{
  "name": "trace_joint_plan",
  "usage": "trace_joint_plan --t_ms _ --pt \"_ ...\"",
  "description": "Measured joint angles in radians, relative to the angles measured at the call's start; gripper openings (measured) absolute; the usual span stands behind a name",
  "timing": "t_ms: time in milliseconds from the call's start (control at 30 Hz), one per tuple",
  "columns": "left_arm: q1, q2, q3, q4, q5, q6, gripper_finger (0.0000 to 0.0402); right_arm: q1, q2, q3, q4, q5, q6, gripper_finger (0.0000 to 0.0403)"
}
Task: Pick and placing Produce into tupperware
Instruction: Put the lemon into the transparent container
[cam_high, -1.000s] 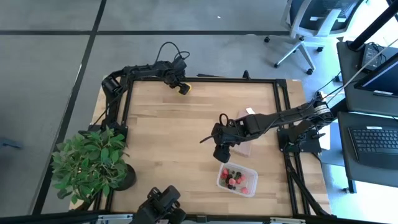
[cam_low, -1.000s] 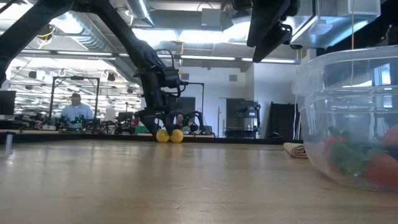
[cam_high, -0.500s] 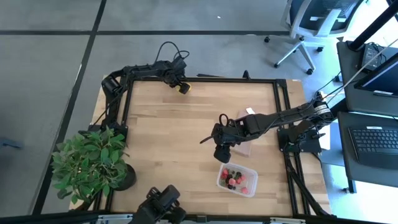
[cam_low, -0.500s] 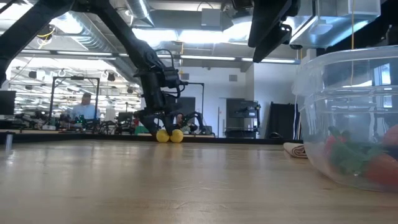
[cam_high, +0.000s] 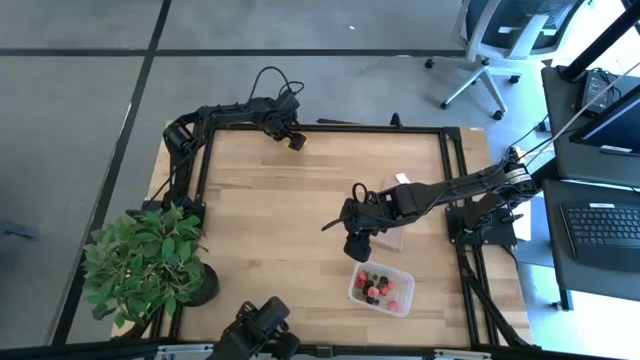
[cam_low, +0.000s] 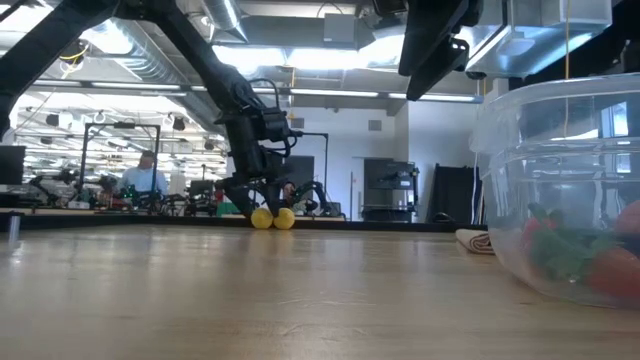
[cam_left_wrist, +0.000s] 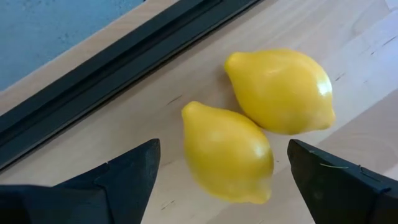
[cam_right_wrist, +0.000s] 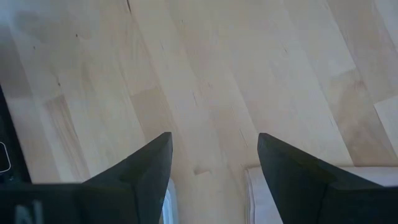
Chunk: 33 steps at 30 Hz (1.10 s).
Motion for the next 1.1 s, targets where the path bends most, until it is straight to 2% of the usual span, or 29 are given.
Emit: trace_joint_plan --t_ms 333,633,1100 --pt "-0.006 0.000 0.000 -0.016 -0.001 -0.003 0.0308 0.000 0.000 0.000 0.003 0.000 0.000 0.0238" --pt "-0.005 0.051 0.003 -0.019 0.014 0.003 0.0305 0.000 0.001 0.000 0.003 0.000 0.000 0.0238" --pt "-0.019 0.078 0.047 -0.029 -0.046 -0.002 0.0291 0.000 0.001 -0.001 0.002 0.000 0.000 0.0238"
